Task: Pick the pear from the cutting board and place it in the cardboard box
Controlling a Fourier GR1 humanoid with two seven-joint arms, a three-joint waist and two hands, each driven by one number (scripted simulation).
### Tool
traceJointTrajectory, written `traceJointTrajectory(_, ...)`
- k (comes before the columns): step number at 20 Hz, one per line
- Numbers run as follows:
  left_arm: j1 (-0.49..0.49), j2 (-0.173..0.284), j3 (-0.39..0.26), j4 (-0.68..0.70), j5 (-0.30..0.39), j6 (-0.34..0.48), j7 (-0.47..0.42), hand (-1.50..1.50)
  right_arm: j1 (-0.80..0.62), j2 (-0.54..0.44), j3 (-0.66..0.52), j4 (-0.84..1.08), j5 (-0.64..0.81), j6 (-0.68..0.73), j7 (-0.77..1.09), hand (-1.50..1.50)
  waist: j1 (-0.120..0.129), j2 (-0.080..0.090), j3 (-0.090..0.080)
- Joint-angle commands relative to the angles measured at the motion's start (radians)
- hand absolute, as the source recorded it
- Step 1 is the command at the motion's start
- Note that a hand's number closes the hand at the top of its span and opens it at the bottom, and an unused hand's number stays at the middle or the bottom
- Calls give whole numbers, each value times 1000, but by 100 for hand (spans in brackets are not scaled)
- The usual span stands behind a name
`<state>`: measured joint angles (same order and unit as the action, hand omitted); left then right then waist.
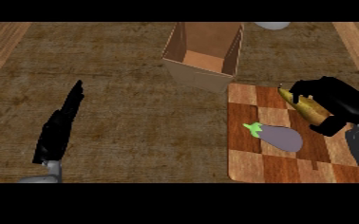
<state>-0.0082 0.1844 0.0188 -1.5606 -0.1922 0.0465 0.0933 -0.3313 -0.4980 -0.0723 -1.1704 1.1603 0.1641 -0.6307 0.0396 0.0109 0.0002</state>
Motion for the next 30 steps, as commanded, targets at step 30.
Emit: traceJointTrajectory(30, 20, -7, 21, 1, 10, -13, -9, 0, -923, 70, -224, 740, -354, 312, -210, 150, -17, -9, 0)
